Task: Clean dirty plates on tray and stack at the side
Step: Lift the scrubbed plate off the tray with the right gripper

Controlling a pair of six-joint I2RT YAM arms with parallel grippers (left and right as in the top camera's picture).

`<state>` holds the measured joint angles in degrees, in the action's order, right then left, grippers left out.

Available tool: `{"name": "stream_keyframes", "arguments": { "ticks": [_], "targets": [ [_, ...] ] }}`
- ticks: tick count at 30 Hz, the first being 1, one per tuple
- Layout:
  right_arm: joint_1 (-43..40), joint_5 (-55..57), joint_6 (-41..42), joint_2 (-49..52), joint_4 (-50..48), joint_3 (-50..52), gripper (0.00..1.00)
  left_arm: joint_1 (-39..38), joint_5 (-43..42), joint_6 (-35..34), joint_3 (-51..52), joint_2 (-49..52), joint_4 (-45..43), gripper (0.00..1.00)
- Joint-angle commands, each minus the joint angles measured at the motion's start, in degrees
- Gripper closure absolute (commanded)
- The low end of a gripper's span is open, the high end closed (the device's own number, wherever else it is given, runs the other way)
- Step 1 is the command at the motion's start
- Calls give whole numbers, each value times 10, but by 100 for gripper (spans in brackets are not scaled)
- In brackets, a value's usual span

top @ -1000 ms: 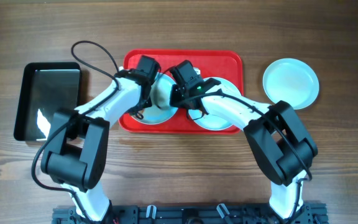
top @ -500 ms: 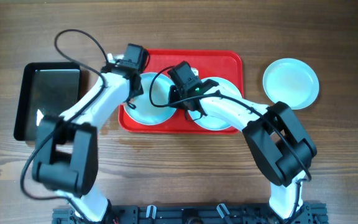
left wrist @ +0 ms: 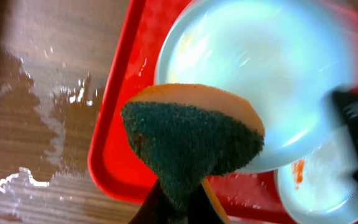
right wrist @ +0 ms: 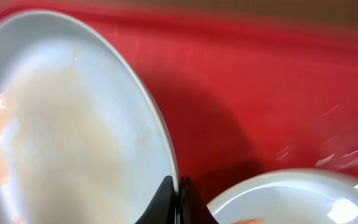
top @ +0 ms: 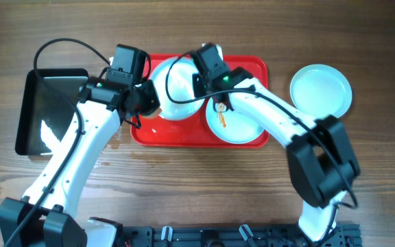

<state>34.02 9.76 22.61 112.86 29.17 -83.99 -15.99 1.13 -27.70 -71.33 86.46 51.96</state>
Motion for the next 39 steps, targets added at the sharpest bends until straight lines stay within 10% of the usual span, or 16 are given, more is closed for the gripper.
{"name": "stream_keyframes", "arguments": {
  "ticks": [1, 26, 39],
  "targets": [
    [-1, 149, -114, -88, 19, -49, 96, 2, -16, 3, 9, 9, 0, 96],
    [144, 686, -520, -66, -133, -49, 96, 2, -15, 5, 44, 9, -29, 96],
    [145, 700, -521, -35, -151, -49, 96, 4, -12, 5, 58, 9, -37, 96]
  ]
}}
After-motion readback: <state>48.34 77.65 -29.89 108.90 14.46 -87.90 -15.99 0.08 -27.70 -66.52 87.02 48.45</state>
